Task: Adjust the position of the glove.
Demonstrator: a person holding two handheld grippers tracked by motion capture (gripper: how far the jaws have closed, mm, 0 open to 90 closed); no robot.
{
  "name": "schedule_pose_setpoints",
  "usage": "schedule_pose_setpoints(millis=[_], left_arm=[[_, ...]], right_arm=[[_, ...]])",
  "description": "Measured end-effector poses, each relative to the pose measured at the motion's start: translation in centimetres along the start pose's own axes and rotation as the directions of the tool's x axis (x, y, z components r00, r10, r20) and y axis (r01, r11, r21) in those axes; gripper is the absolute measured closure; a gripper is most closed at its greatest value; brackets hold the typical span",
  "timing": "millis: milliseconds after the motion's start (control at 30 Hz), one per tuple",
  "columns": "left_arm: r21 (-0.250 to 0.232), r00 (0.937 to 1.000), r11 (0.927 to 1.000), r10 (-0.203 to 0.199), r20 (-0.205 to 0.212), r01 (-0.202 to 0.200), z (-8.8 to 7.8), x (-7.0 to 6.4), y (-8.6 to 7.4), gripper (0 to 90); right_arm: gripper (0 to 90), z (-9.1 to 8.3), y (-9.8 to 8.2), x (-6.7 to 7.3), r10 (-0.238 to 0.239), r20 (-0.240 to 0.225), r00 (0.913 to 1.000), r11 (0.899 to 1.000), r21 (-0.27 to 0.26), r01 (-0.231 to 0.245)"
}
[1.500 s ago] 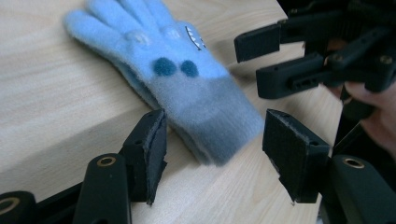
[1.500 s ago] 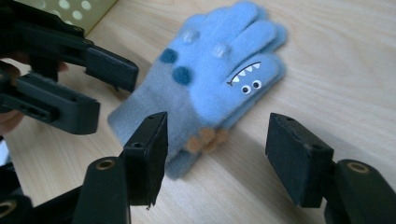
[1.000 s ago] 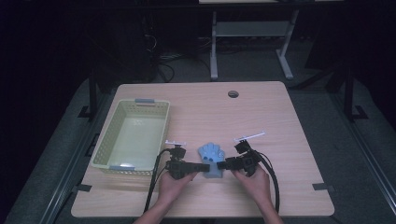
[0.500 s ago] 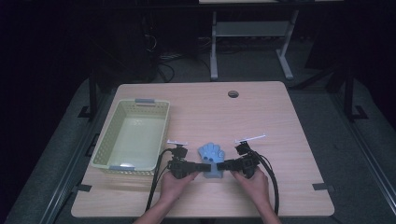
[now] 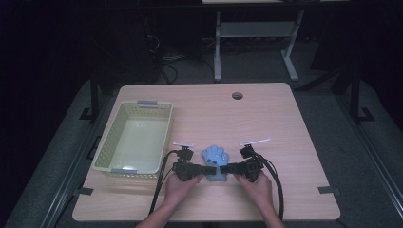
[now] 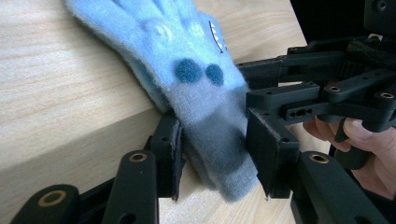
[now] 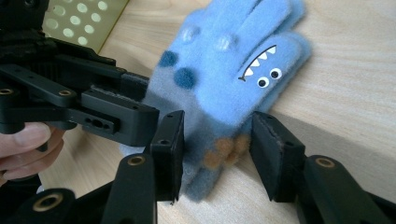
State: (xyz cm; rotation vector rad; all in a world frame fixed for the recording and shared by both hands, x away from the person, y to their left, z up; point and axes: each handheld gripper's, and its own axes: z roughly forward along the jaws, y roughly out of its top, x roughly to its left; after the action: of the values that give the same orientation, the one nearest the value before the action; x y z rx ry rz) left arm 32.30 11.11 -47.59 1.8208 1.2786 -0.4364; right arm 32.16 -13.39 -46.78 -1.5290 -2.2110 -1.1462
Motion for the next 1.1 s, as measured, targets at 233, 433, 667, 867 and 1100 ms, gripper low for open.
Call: schedule_pose_setpoints(millis=[233, 433, 667, 867, 1100], left_arm=[[0.004, 1.0, 1.0, 0.005, 0.0, -0.005, 0.17, -0.04, 0.07, 60.0], [0.012, 0.9999, 0.9998, 0.013, 0.0, -0.013, 0.38, -0.07, 0.2, 62.3], [0.002, 0.9999, 1.0, 0.004, 0.013, -0.004, 0.49, 0.07, 0.27, 65.3], [-0.005, 0.9996, 0.9999, 0.011, 0.025, -0.011, 0.43, 0.06, 0.38, 68.3], [-0.01, 0.9992, 0.9999, 0.006, 0.038, -0.005, 0.33, -0.06, 0.45, 68.4]], right_arm=[[59.9, 0.22, -0.09, -0.09, 0.021, -0.017, 0.9996, 1.0, -0.01, -0.021], [67.5, 0.62, -0.21, -0.09, 0.03, -0.026, 0.9992, 0.999, -0.024, -0.03], [74.7, 0.8, -0.31, -0.16, 0.038, -0.052, 0.9979, 0.999, -0.024, -0.04], [77.4, 0.66, -0.39, -0.2, 0.047, -0.063, 0.9969, 0.998, -0.039, -0.049], [78.1, 0.44, -0.35, -0.16, 0.049, -0.073, 0.9961, 0.998, -0.043, -0.053]])
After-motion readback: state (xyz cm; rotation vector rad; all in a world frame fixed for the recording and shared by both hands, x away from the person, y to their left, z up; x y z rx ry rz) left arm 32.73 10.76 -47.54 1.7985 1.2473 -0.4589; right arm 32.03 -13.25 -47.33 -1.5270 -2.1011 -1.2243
